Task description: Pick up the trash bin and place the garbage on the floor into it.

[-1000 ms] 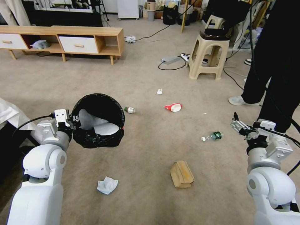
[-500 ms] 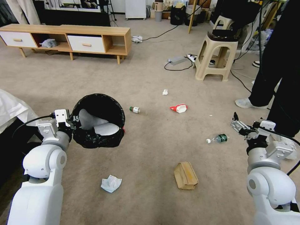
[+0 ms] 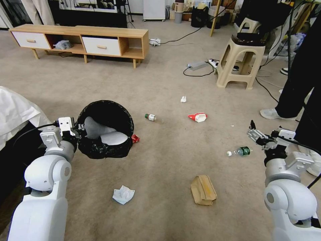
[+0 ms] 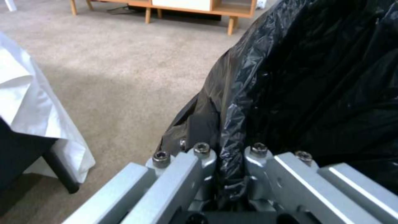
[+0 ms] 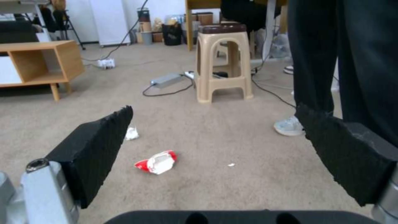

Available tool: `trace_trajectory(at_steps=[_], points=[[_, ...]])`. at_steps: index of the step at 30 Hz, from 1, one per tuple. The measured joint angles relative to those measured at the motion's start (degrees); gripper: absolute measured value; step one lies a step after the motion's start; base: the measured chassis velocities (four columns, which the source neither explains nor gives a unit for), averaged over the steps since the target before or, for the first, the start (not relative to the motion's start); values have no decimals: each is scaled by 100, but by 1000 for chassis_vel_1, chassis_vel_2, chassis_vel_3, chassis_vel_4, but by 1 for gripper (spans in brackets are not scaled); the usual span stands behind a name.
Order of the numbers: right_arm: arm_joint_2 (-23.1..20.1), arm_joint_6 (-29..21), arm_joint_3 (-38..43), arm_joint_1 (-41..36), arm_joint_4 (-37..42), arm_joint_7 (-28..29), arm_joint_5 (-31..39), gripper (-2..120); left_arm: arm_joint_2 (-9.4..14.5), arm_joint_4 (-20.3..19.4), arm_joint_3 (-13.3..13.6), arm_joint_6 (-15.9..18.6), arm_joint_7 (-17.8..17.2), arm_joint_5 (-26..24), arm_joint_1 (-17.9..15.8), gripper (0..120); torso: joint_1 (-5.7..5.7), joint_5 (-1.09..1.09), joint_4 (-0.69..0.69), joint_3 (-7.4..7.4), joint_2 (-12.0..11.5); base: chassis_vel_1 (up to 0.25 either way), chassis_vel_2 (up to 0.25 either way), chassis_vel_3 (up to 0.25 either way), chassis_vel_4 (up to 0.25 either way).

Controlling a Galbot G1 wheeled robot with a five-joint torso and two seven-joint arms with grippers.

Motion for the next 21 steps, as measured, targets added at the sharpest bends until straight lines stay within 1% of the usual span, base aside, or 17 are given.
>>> trace_trajectory(at_steps=[16,19,21], points=[[-18,74,3,8,-34,-17,-129,100,1,7,18,-120,-3,5,-33,1,0,0,0,0,0,0,0,0,0],[-53,31,-24,18,-34,6,-148,100,1,-17,20,-121,-4,3,-38,1,0,0,0,0,0,0,0,0,0],[-93,-106,-72,64,-28,75,-119,100,7,-54,19,-117,-30,-13,-44,1,0,0,-1,0,0,0,0,0,0]])
